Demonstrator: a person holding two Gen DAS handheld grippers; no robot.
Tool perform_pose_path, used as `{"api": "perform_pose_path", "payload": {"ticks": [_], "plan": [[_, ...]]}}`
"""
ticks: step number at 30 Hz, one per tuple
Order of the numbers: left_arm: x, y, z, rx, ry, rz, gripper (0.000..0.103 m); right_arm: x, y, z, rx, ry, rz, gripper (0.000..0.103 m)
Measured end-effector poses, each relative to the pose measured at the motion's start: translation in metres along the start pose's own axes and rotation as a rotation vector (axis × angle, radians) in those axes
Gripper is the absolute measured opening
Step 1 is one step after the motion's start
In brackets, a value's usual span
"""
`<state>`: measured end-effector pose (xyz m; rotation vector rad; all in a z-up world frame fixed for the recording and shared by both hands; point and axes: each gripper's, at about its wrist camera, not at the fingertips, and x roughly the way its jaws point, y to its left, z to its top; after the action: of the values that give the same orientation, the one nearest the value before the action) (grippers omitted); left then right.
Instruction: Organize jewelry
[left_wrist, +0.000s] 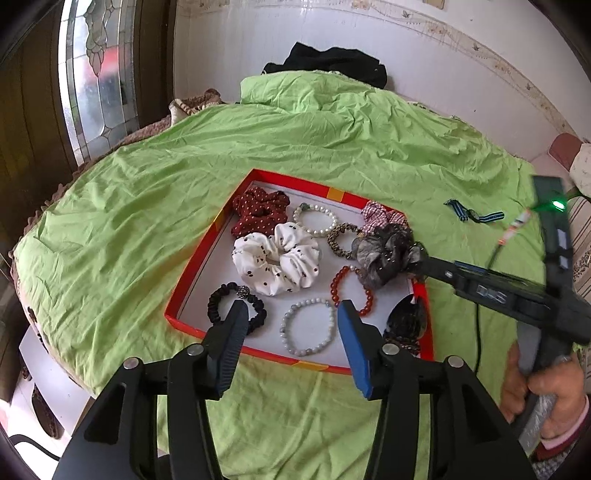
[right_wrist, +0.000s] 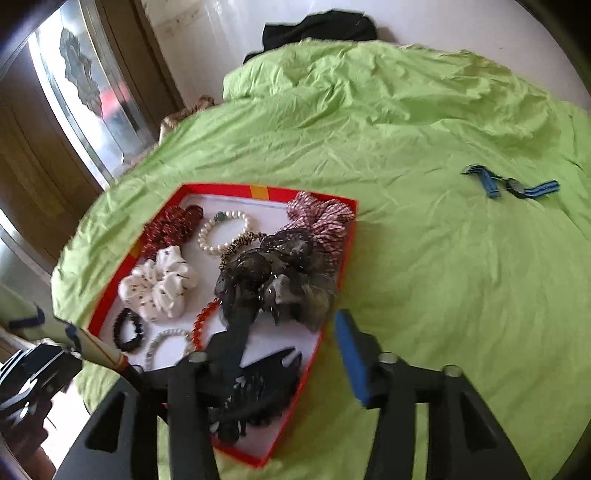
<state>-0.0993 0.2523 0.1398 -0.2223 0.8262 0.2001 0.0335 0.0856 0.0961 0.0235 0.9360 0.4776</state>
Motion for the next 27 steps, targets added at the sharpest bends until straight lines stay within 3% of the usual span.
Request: {"api": "perform_pose_path", "payload": {"ticks": [2,4,10,21,27], "plan": [[-0.009,-0.006,-0.001,0.013,-0.028,0.019,0.053,-0.014,-0.003,-0.007,0.010,-0.013,0.004,0.055],[-0.020,-0.012,-0.003,0.020,-0.067,0.043,0.065,-0.032,-0.008,-0.021,0.029,-0.028,0.001,0.056],[-0.052,-0.032,-0.006,0.060,-0.193,0.122,0.077,-0.074,-0.028,-0.057,0.075,-0.066,-0.045,0.060],[-0.106,-0.084,-0.014,0.077,-0.417,0.150,0.103,-0.146,-0.078,-0.116,0.179,-0.135,-0.170,0.066],[-0.138,-0.110,-0.019,0.123,-0.538,0.159,0.103,-0.173,-0.094,-0.133,0.234,-0.172,-0.178,0.067]]}}
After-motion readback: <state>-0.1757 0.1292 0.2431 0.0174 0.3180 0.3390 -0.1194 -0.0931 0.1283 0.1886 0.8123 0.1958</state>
